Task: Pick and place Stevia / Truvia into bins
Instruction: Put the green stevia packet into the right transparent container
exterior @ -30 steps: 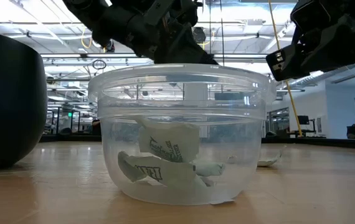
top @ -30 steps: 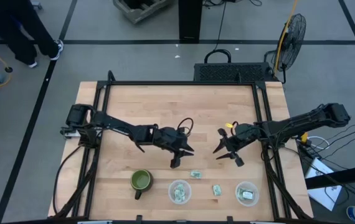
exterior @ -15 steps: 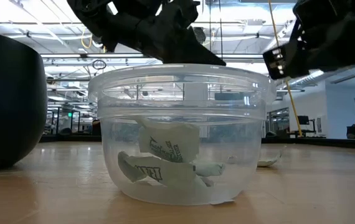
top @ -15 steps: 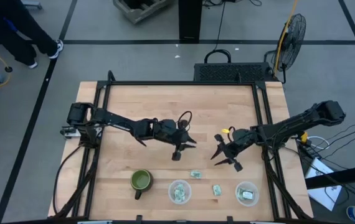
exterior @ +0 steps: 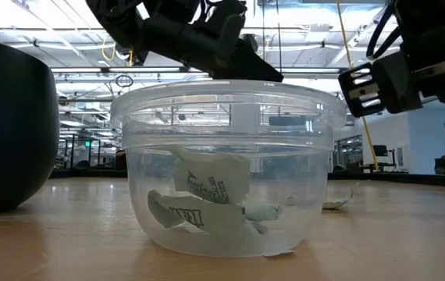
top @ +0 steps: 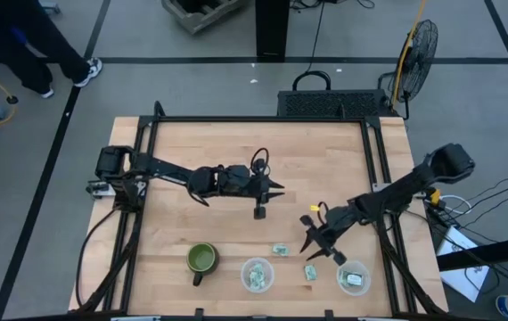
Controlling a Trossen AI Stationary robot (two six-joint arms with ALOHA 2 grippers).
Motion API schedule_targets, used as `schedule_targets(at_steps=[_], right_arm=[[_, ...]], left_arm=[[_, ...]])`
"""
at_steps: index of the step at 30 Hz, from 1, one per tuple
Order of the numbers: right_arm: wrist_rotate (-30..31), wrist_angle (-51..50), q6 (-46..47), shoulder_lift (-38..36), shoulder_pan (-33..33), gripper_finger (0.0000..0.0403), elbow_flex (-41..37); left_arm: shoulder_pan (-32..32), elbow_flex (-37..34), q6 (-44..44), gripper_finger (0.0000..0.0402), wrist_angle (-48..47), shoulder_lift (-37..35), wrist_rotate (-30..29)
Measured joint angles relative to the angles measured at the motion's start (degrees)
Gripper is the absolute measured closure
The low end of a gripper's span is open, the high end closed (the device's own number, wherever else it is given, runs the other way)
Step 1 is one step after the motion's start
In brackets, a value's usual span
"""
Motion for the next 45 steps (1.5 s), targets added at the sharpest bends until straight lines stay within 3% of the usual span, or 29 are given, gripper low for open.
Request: schedule_targets(at_steps=[4,8,15,23,29,36,42,45], right_arm=[[-0.07,-3.28,-0.66,4.65,2.55,0.0272,4.91],[0.04,-15.74,-0.53,8.46,5.58,0.0272,12.05],[4.60,-26.41,8.16,9.43,10.06,0.0272,17.96],[13.49,-29.43,15.40,9.45,14.17,0.0272,18.24],[19.73,-29.69,12.82,9.43,16.43,0.0272,18.24],[18.90,-28.73,13.58,9.43,17.19,0.0273,17.82],[12.40,-19.89,18.54,9.43,15.68,0.0273,15.05],[11.95,-19.50,22.09,9.43,15.15,0.0273,14.88]], left_arm=[[0.13,0.00,0.08,0.0314,-0.10,0.00,-0.01],[0.13,0.00,0.05,0.0314,-0.11,0.00,0.11],[0.13,0.00,-0.03,0.0314,-1.66,0.00,0.09],[0.11,0.00,-1.21,0.0314,-1.78,0.00,0.09],[0.04,0.00,-4.47,0.0314,-2.02,0.00,0.09],[0.02,0.00,-4.48,0.0314,-3.10,0.00,0.09],[0.04,0.00,-4.50,0.0314,-3.10,0.00,0.09],[0.04,0.00,-4.55,0.0314,-3.10,0.00,0.09]])
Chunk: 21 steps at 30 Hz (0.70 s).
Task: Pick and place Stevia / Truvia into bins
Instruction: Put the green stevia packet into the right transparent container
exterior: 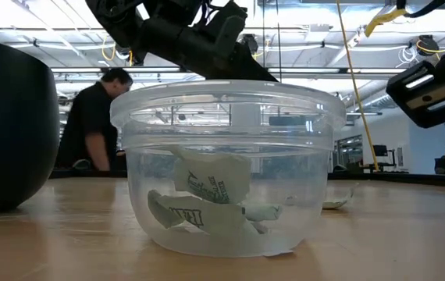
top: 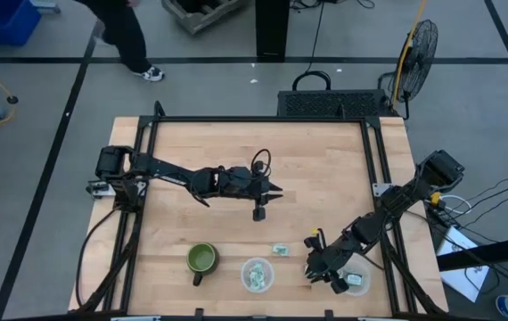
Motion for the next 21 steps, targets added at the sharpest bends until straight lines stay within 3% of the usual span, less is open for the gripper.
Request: schedule_targets(at_steps=[11,17,21], right_arm=[[-4.22,-1.85,-0.66,-0.02,-1.47,0.0273,0.19],[0.89,-23.79,-0.48,0.00,-1.74,0.0273,5.80],[3.18,-26.13,-0.71,-0.02,-1.84,0.0273,9.85]], left_arm=[[0.02,0.00,-0.45,0.0314,-0.36,0.00,0.00],[0.02,0.00,-0.23,0.0314,-0.44,0.00,-0.01],[-0.02,0.00,-0.23,0.0314,-0.55,0.00,0.00]])
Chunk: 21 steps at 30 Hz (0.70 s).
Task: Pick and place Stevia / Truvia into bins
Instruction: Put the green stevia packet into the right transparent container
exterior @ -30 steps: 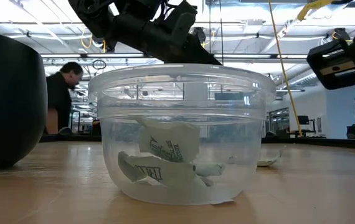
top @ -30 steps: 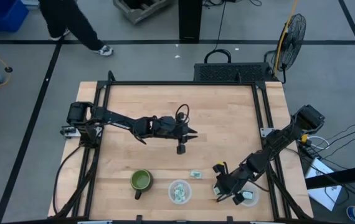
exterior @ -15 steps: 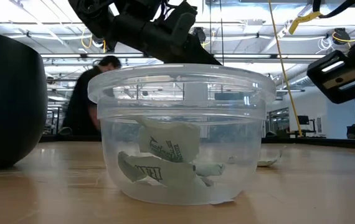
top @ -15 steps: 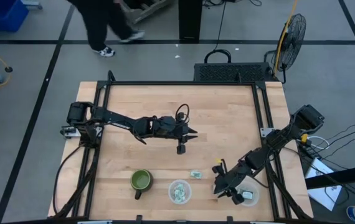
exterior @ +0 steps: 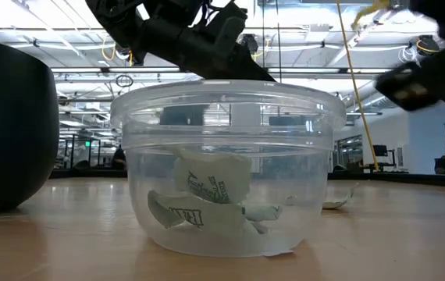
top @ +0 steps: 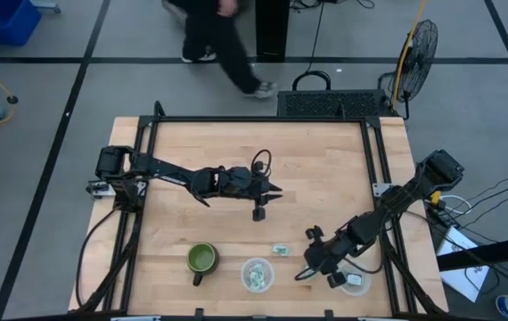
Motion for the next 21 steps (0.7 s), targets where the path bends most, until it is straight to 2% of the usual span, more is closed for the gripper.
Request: schedule_targets(at_steps=[3,6,11,15,21], right_arm=[[0.74,3.86,-1.00,-0.04,0.02,0.0273,0.84],[1.68,3.33,-1.85,0.29,0.00,0.0273,0.58],[0.96,4.28,-1.44,4.93,-0.04,0.0273,0.38],[-0.12,4.31,-4.77,9.28,-0.02,0.0273,0.30],[-1.20,4.49,-4.80,10.58,-0.04,0.0273,0.51]], left_arm=[[-0.02,0.00,0.00,0.0314,-1.23,0.02,0.00],[-0.02,0.00,-0.24,0.0314,-2.09,0.02,0.00],[-0.36,0.00,-0.26,0.0314,-3.91,0.03,-0.02],[-0.42,0.00,-0.44,0.0314,-4.13,0.03,0.00],[-0.39,0.00,-0.31,0.0314,-4.15,0.04,0.00]])
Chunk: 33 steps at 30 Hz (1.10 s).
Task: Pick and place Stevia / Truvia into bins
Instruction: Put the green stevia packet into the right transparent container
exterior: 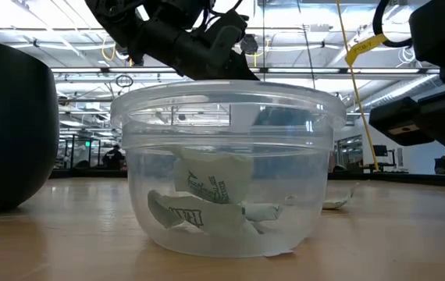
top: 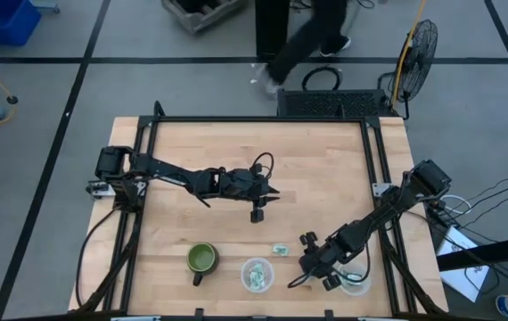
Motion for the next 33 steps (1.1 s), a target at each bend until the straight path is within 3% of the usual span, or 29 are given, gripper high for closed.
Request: schedule_targets(at_steps=[5,13,19,23,26,33], right_arm=[[1.22,-0.23,-0.82,-0.29,-0.02,0.0288,-0.07],[-0.01,-1.70,-0.20,-1.36,-1.07,0.0391,-0.16],[-2.17,-10.93,5.02,-8.59,-1.14,0.0386,3.14],[-5.87,-22.94,12.07,-15.23,-0.44,0.0395,7.72],[-10.14,-24.71,21.41,-20.02,0.61,0.0398,9.94],[-16.89,-29.95,40.51,-21.83,4.67,0.0383,4.96]], left_arm=[[0.00,0.00,0.29,0.0314,0.02,0.00,0.00],[0.00,0.00,0.31,0.0314,0.02,0.00,0.00],[-0.02,0.00,0.31,0.0314,0.04,0.00,0.00],[-0.01,0.00,0.33,0.0314,0.02,0.00,-0.02],[-0.01,0.00,0.33,0.0314,0.04,0.00,-0.02],[-0.02,0.00,0.09,0.0314,-0.11,0.00,-0.02]])
